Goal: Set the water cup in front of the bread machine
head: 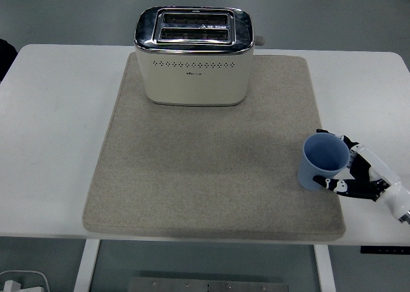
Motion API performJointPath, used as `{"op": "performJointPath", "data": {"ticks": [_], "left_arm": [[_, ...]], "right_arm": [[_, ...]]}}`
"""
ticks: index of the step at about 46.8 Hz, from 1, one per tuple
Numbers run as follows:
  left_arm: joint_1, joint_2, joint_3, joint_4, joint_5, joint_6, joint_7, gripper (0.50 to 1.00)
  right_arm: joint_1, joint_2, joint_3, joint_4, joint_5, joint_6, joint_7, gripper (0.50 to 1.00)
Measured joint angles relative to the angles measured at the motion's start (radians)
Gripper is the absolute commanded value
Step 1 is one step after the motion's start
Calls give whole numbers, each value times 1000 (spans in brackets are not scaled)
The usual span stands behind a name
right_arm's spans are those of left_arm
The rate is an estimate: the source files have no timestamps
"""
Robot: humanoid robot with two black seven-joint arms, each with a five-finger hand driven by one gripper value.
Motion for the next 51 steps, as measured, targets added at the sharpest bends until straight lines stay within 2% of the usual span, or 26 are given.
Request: {"op": "performJointPath", "data": {"ticks": [5, 9, 13, 17, 23, 38, 51], "left_arm": [[0, 0, 0, 0, 0, 0, 0, 999], [0, 0, 0, 0, 0, 0, 0, 999], [0, 0, 0, 0, 0, 0, 0, 999], [0, 0, 0, 0, 0, 0, 0, 996], [0, 0, 0, 0, 0, 0, 0, 999], [0, 0, 0, 0, 0, 0, 0, 999], [0, 0, 0, 0, 0, 0, 0, 999]], "right_arm": [[-1, 1, 0, 2, 0, 6, 0, 901], [-1, 1, -1, 8, 0, 7, 0, 856], [-1, 1, -1, 8, 0, 7, 0, 748], [1, 1, -2, 8, -1, 7, -1, 705], [5, 0, -3, 8, -5, 7, -5, 500], [27, -4, -3, 8, -36, 6, -55, 500], [36, -6, 3, 12, -35, 7, -58, 500]]}}
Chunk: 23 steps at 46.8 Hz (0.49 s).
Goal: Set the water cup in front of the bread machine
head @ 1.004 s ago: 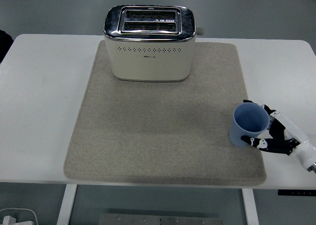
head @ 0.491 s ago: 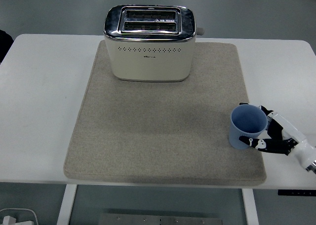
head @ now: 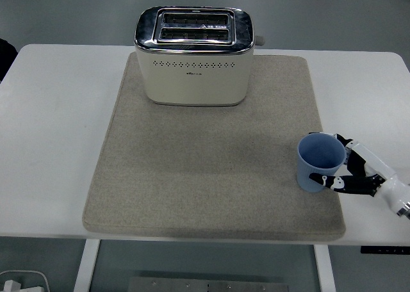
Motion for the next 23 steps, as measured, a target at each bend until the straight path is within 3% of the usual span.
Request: {"op": "performJointPath", "data": {"ticks": [15, 23], "left_arm": [[0, 0, 0, 0, 0, 0, 0, 999], [0, 0, 0, 0, 0, 0, 0, 996]], "right_arm": [[31, 3, 8, 55, 20, 7, -13, 500], [108, 15, -16, 59, 87, -5, -58, 500]]}}
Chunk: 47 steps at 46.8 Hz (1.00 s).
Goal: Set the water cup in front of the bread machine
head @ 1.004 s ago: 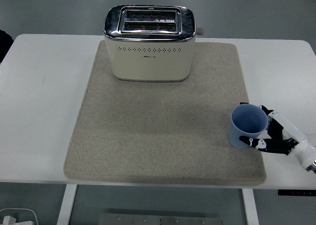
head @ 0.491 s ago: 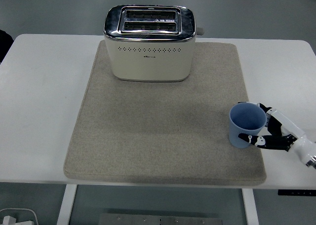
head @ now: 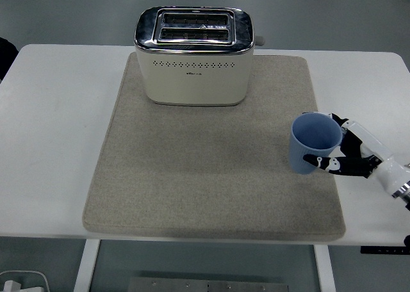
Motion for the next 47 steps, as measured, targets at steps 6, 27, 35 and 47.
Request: {"op": "performJointPath", "data": {"ticks": [6, 27, 35, 47], "left_arm": [[-1, 0, 0, 0, 0, 0, 0, 999], [0, 0, 0, 0, 0, 0, 0, 999], [0, 0, 0, 0, 0, 0, 0, 999], [0, 0, 0, 0, 0, 0, 0, 999]], "right_arm": [[69, 40, -39, -8, 18, -13, -43, 500], [205, 174, -172, -94, 19, -42, -63, 500], [270, 252, -215, -155, 18, -43, -62, 500], [377, 344, -267, -303, 14, -49, -60, 500]]}}
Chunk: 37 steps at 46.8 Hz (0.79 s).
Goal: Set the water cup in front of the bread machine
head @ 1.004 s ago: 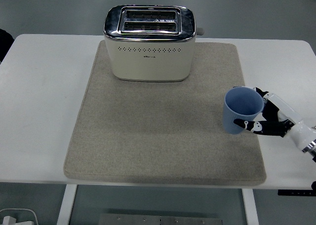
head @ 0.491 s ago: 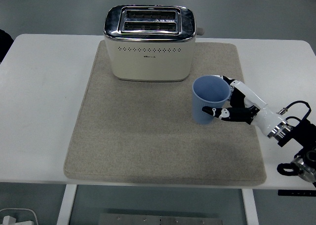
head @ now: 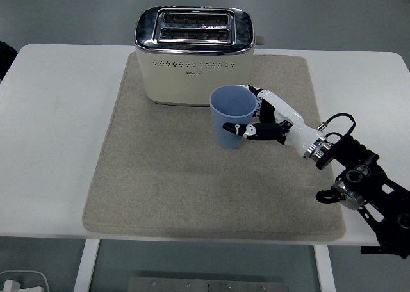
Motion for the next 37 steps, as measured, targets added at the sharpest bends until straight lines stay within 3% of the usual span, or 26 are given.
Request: {"op": "performJointPath", "data": {"ticks": [27, 37], "left_arm": [[0, 0, 0, 0, 0, 0, 0, 999], [0, 0, 0, 0, 0, 0, 0, 999]], "right_arm": [[128, 189, -48, -225, -24, -6, 2, 500], [147, 216, -60, -268, -24, -6, 8, 500]]}}
